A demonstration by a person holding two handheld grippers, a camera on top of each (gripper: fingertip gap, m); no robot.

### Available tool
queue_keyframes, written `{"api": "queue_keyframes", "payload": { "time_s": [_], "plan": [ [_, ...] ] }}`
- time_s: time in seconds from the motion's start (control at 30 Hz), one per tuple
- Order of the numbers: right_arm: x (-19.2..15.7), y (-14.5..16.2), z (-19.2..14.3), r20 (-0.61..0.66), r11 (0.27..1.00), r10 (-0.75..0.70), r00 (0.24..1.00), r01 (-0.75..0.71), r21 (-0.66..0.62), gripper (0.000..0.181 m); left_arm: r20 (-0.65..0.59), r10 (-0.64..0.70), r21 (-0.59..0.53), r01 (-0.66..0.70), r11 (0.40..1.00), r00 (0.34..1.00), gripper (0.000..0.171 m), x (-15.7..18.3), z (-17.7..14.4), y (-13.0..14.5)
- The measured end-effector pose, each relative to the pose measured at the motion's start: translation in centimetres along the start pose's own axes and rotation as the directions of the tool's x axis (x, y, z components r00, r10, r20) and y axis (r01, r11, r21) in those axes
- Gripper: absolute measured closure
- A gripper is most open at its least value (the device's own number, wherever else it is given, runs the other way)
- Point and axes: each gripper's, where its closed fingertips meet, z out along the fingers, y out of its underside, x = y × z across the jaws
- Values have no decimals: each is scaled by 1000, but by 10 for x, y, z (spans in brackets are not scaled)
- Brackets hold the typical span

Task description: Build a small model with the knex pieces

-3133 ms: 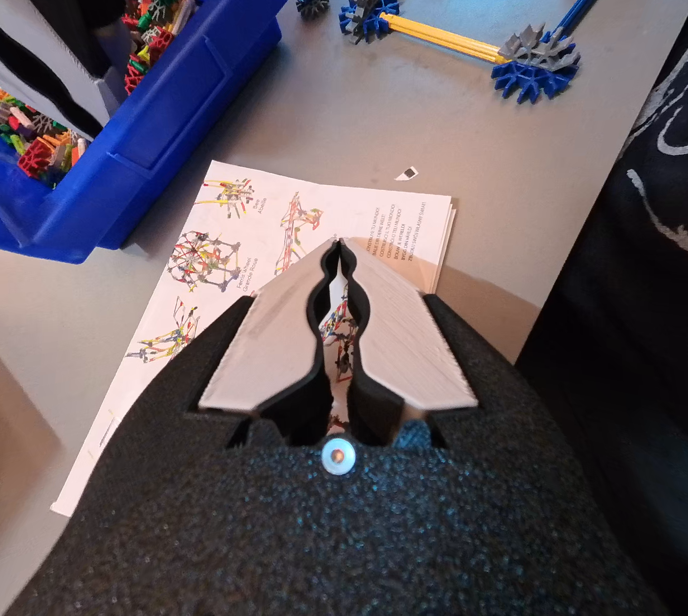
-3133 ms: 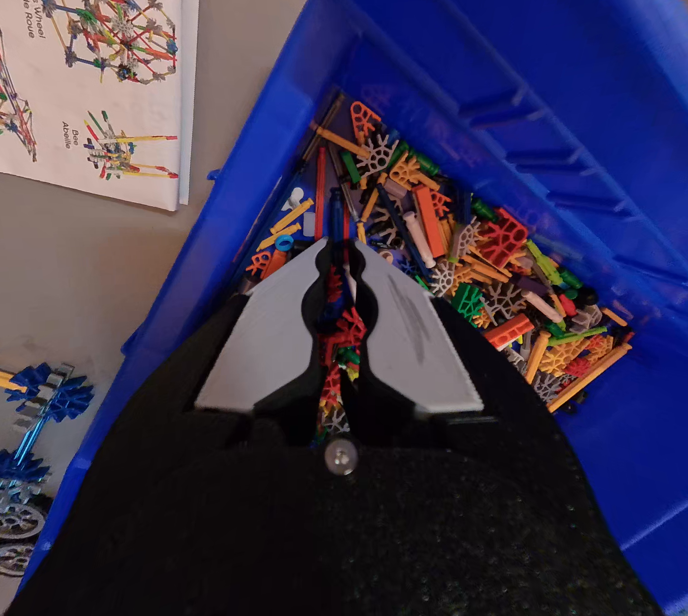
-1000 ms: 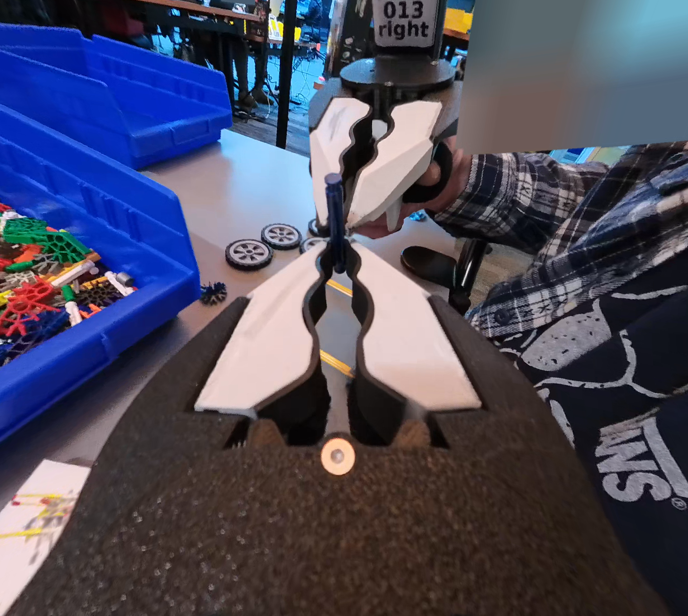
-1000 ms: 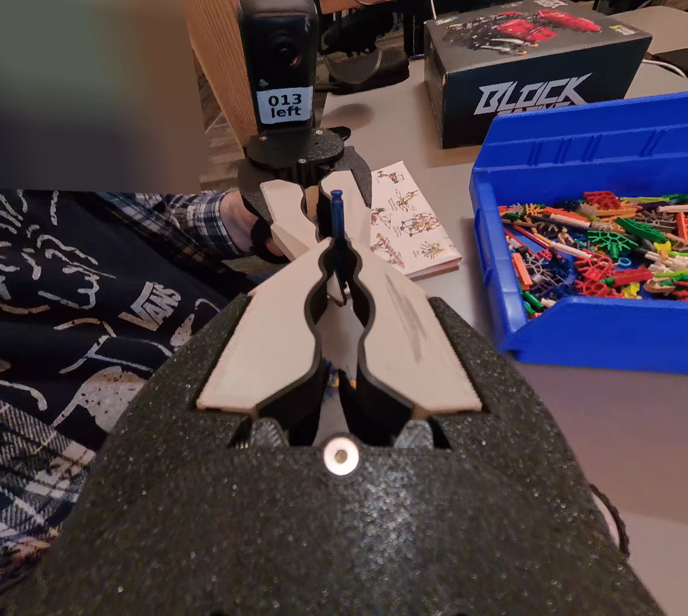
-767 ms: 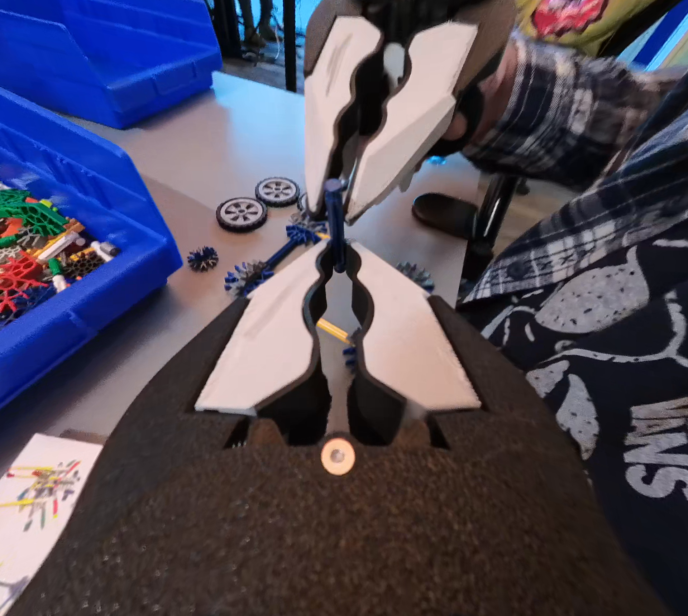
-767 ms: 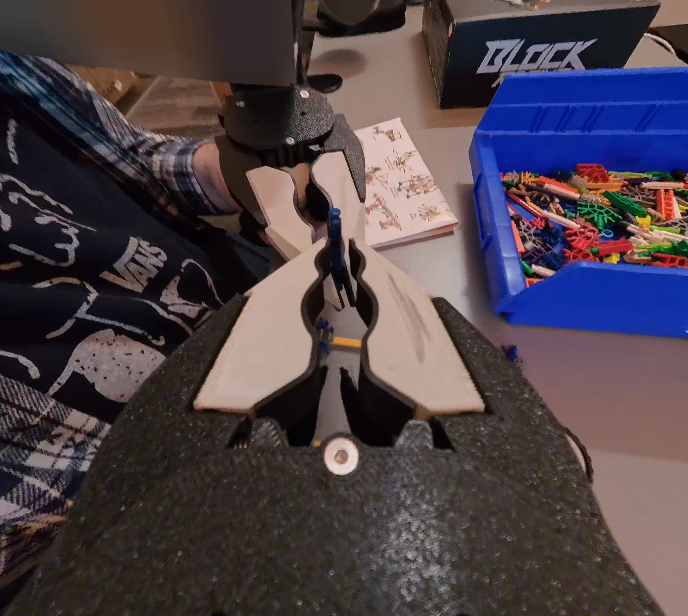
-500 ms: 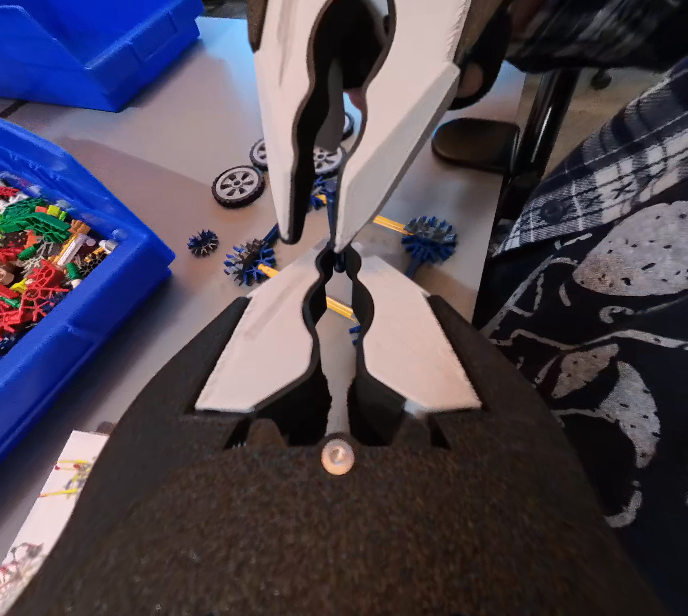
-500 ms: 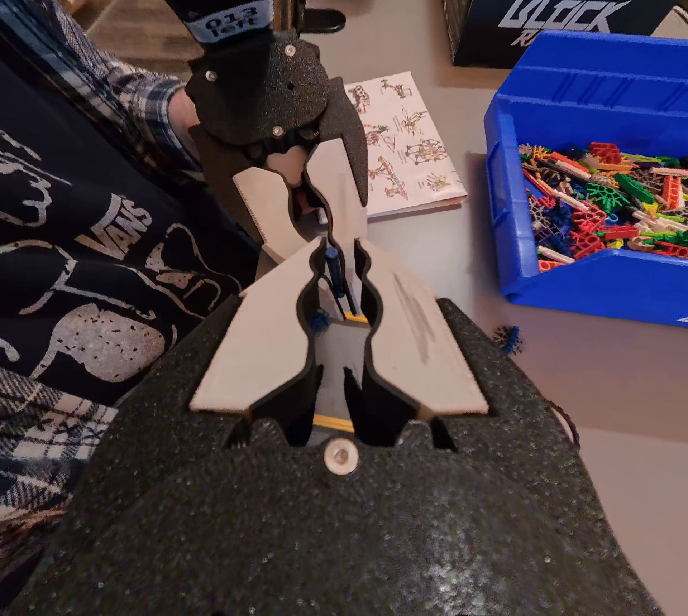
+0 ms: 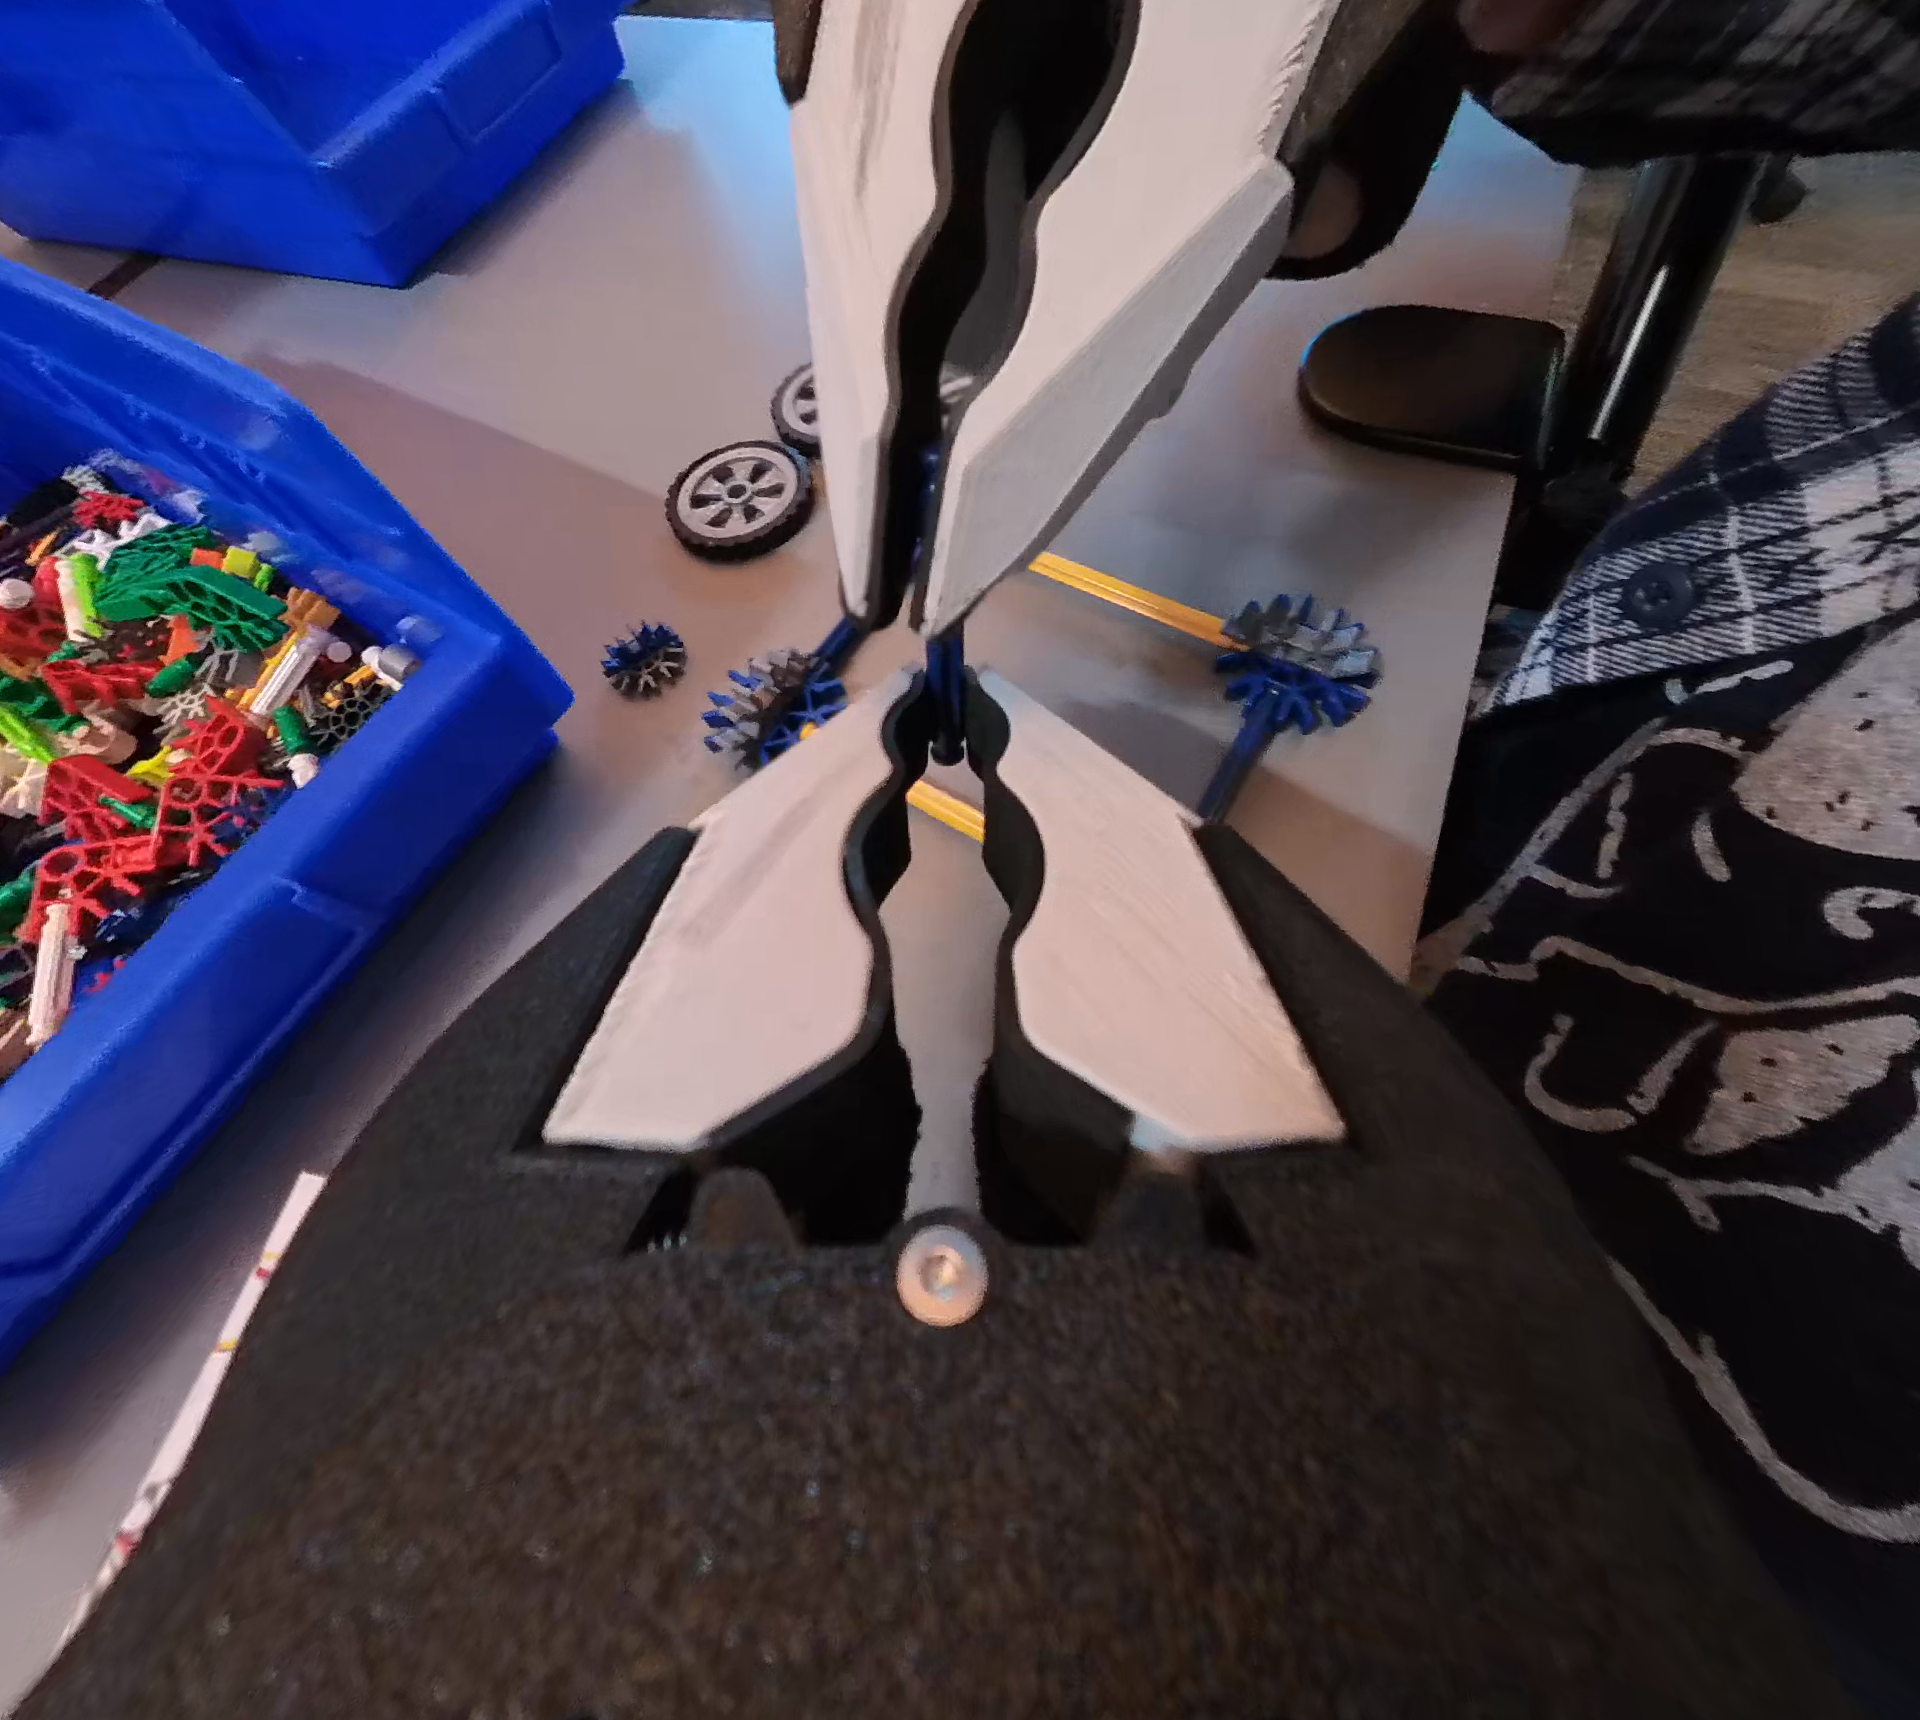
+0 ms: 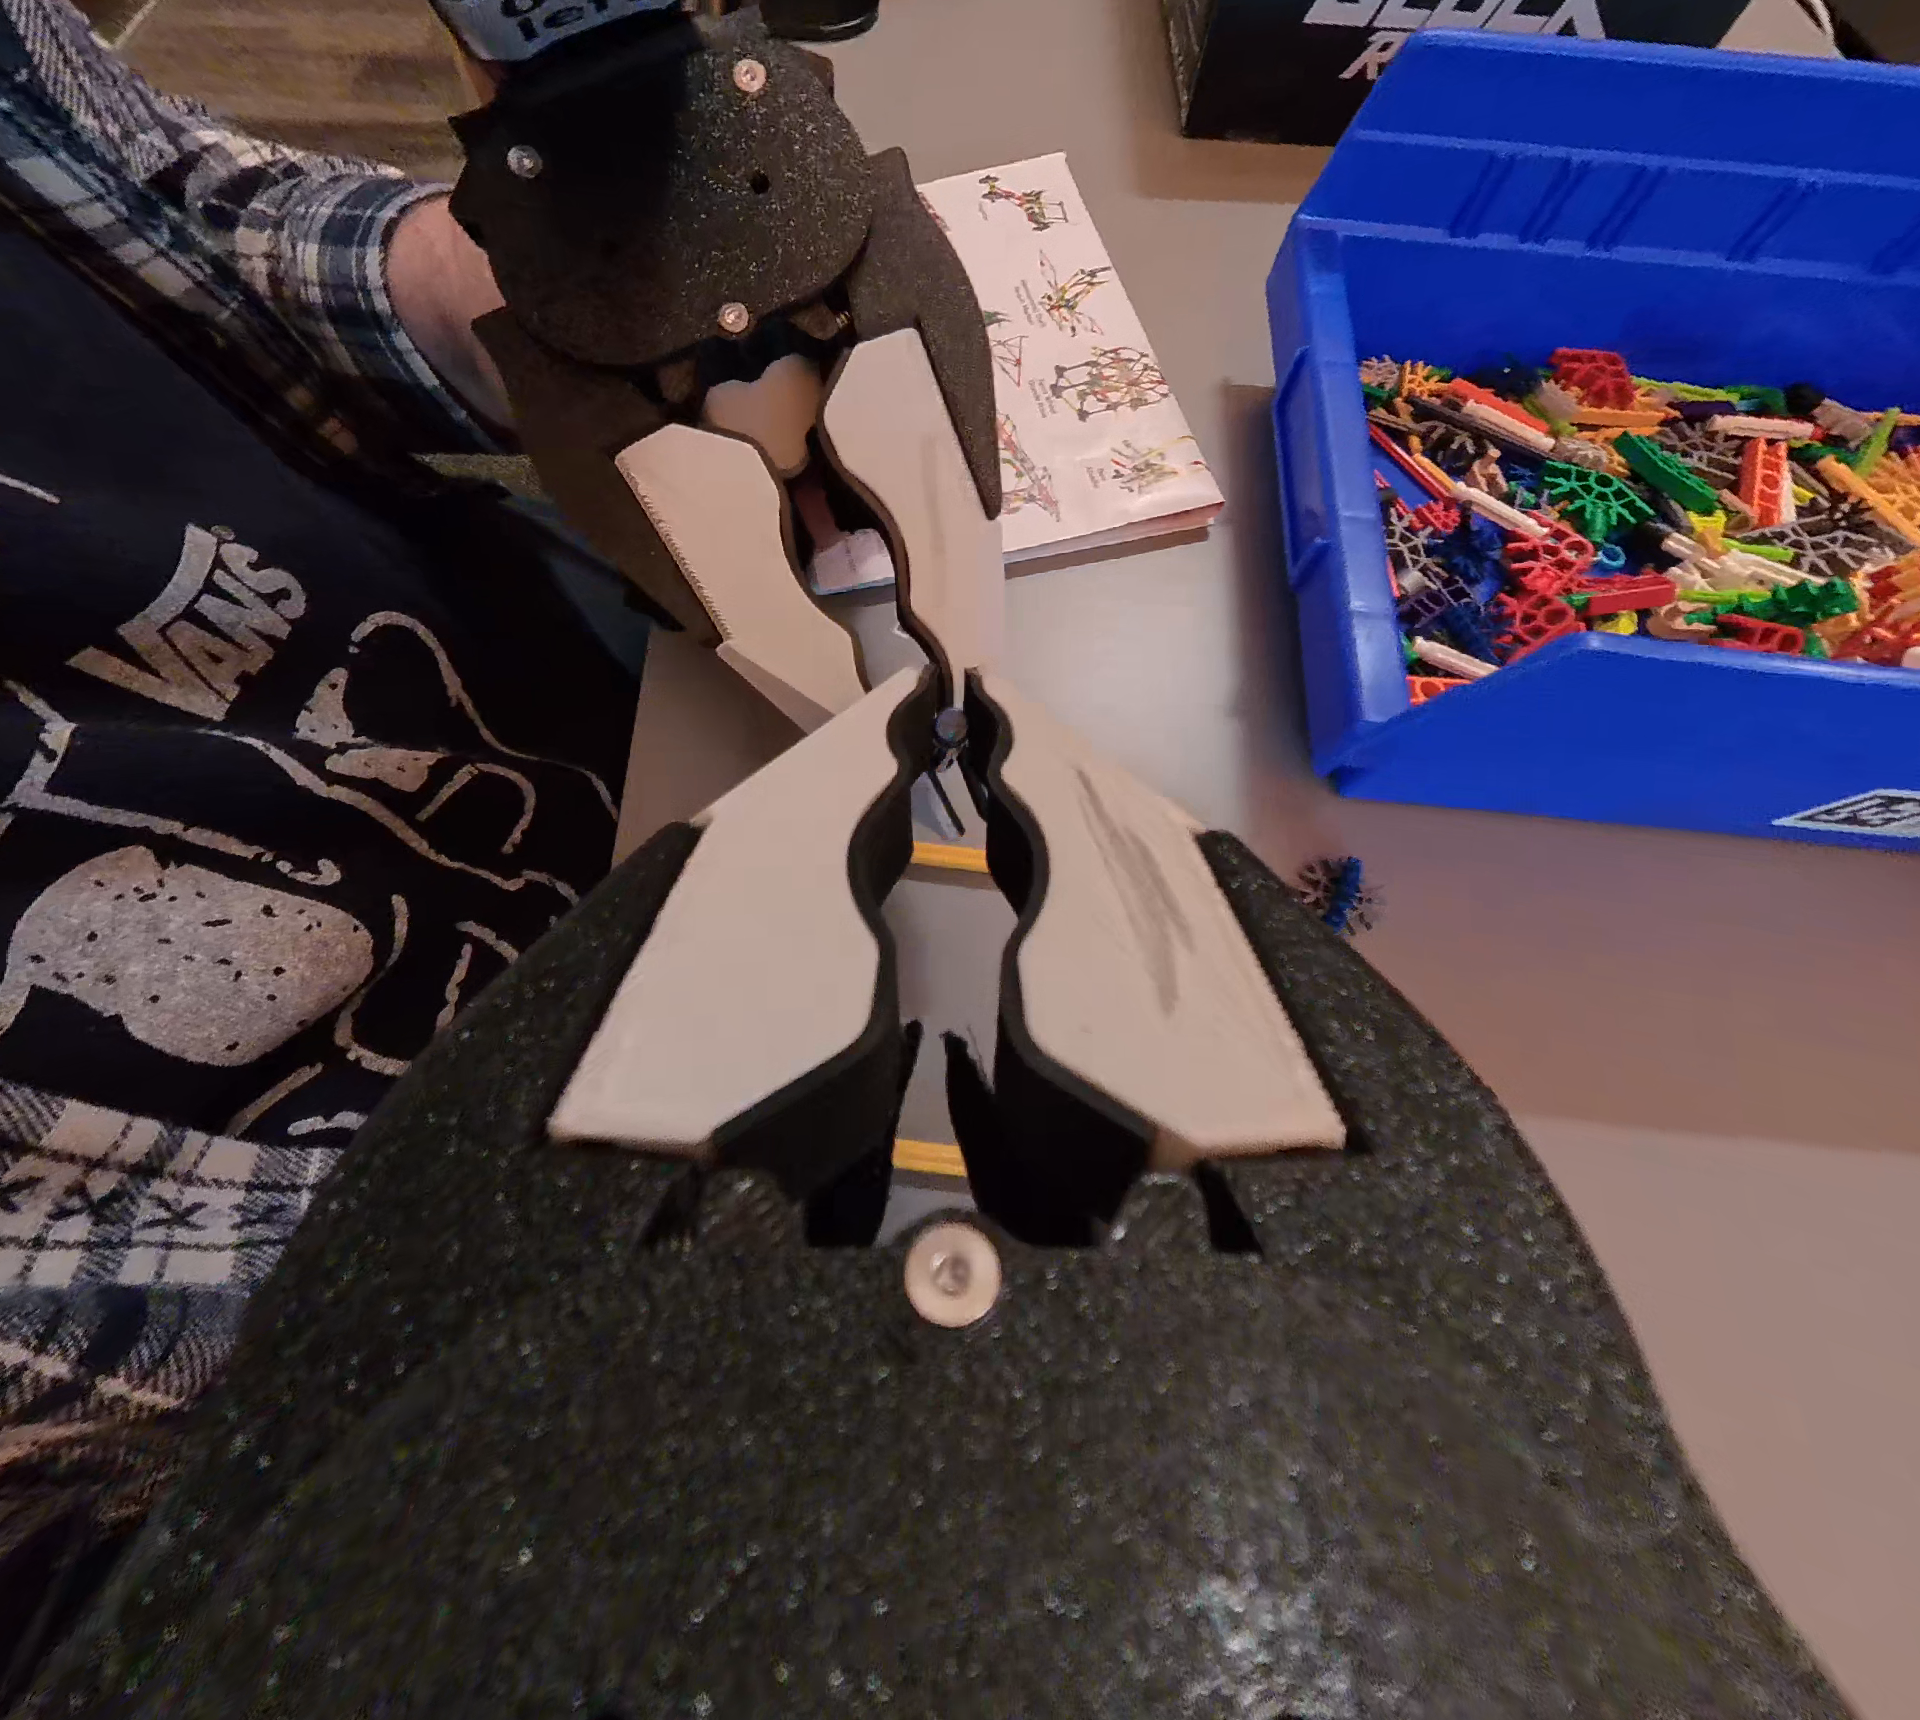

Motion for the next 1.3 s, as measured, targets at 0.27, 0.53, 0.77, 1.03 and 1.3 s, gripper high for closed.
{"api": "queue_keyframes", "payload": {
  "time_s": [0.27,0.53,0.77,1.03,1.3],
  "plan": [
    [12,6,-3,-27,1000,26,999,-27,-7,177,38,6,-12,-6,1000,999,168,-9,4,3],
    [41,6,-8,-114,991,129,985,-123,55,177,95,21,-65,-15,998,995,154,-27,8,13],
    [63,16,-7,-162,976,211,964,-199,86,177,110,9,-120,4,993,994,141,-48,13,21],
    [68,34,-1,-182,978,203,962,-209,-12,177,47,57,-138,-50,989,997,141,-53,28,18],
    [70,42,7,-173,968,229,958,-243,-61,177,-5,58,-173,-58,983,998,152,-53,39,26]
  ]
}}
